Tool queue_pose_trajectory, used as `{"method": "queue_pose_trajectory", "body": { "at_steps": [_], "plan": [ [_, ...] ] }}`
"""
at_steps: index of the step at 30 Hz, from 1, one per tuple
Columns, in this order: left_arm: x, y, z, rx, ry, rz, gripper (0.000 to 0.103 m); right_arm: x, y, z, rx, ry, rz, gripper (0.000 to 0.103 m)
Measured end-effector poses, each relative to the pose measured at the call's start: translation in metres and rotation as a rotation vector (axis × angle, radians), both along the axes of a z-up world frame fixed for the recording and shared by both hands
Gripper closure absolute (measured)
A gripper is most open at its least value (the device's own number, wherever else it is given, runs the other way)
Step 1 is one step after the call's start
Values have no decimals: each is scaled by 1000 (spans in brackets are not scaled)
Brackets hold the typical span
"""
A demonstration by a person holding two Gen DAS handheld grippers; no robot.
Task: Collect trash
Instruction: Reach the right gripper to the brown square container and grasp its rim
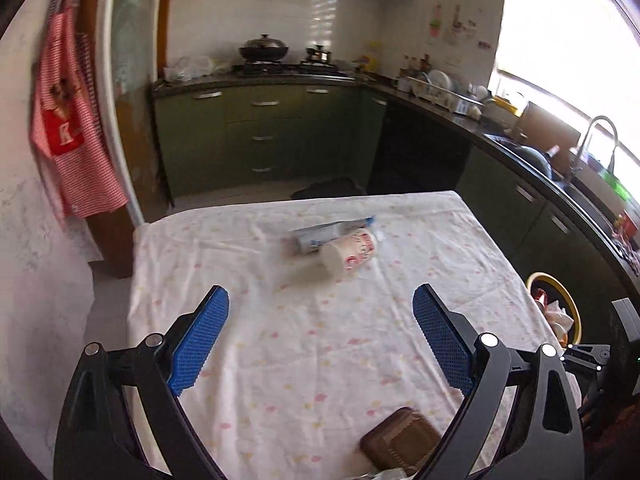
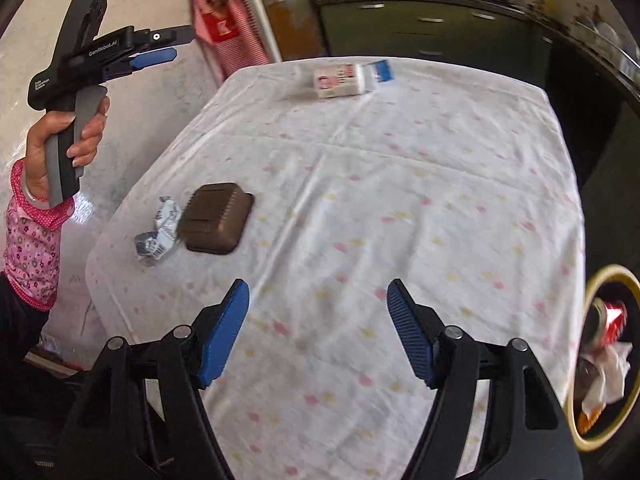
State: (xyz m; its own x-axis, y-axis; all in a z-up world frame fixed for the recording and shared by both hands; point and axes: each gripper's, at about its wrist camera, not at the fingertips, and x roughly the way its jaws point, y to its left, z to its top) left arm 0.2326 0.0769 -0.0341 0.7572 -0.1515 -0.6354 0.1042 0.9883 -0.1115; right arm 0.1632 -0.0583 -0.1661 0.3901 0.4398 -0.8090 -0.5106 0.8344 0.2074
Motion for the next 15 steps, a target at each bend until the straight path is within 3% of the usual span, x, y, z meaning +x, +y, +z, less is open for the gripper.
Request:
{"method": "queue_pose_trajectory", "body": {
  "at_steps": [7, 13, 15],
  "plan": [
    [-67, 82, -14, -20, -27, 176, 11, 5, 89, -29, -72, 25, 118, 35],
    [-99, 93, -28, -43, -7, 192, 10, 2, 125, -35, -90, -8, 113, 35],
    [-104, 93, -33, -65, -2, 181, 10, 6, 132, -36, -83, -11, 93, 31]
  ]
}}
